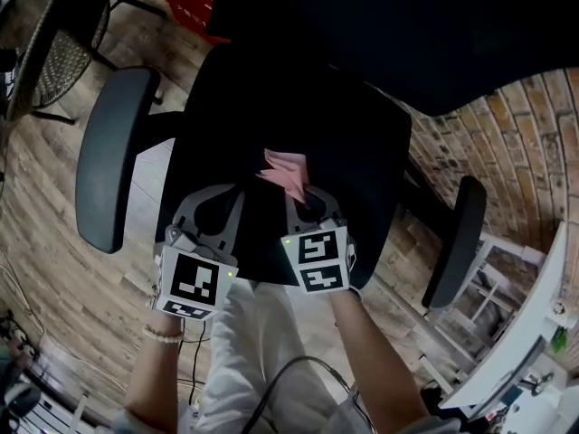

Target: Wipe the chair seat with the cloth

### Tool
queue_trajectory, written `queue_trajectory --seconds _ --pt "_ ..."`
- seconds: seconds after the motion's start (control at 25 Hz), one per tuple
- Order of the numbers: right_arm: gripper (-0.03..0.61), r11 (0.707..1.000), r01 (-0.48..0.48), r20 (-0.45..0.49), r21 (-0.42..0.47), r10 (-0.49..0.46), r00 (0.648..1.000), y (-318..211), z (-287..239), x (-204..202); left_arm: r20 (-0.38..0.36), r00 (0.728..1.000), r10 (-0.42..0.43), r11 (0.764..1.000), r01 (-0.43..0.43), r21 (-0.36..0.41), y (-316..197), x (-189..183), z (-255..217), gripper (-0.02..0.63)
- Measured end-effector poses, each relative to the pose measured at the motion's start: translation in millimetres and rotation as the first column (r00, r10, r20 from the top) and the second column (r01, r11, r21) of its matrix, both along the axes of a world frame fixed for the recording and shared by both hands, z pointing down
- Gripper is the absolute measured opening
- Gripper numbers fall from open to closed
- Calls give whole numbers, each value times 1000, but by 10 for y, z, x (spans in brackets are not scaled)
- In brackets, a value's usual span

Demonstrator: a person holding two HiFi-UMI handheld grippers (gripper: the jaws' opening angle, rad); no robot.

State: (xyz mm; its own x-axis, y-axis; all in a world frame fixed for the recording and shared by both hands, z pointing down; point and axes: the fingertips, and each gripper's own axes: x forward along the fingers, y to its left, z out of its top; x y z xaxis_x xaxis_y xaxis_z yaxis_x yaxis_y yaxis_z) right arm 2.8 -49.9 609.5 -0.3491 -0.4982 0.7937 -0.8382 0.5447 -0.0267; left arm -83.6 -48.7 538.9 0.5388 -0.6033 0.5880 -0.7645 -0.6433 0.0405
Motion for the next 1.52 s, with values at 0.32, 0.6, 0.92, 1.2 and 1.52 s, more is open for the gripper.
queue_trajectory --seconds 0.32,0.6,0.92,1.2,1.52 --pt "55 967 -255 -35 -2 255 966 293 -38 894 -10 995 96 995 -96 -2 -41 541 -9 18" --pt "57 914 -405 -88 17 404 910 647 -138 1585 -19 984 179 984 -179 -3 23 975 -25 18" --pt "56 876 -482 -133 25 481 866 940 -214 2009 -38 972 231 973 -232 -13 106 1263 -31 18" --pt "56 860 -510 -90 -11 508 857 929 -145 1881 -37 979 202 979 -203 -22 145 1137 -24 18" --pt "56 915 -402 -41 -43 400 915 783 -67 1270 -28 995 94 995 -95 -37 207 677 18 18"
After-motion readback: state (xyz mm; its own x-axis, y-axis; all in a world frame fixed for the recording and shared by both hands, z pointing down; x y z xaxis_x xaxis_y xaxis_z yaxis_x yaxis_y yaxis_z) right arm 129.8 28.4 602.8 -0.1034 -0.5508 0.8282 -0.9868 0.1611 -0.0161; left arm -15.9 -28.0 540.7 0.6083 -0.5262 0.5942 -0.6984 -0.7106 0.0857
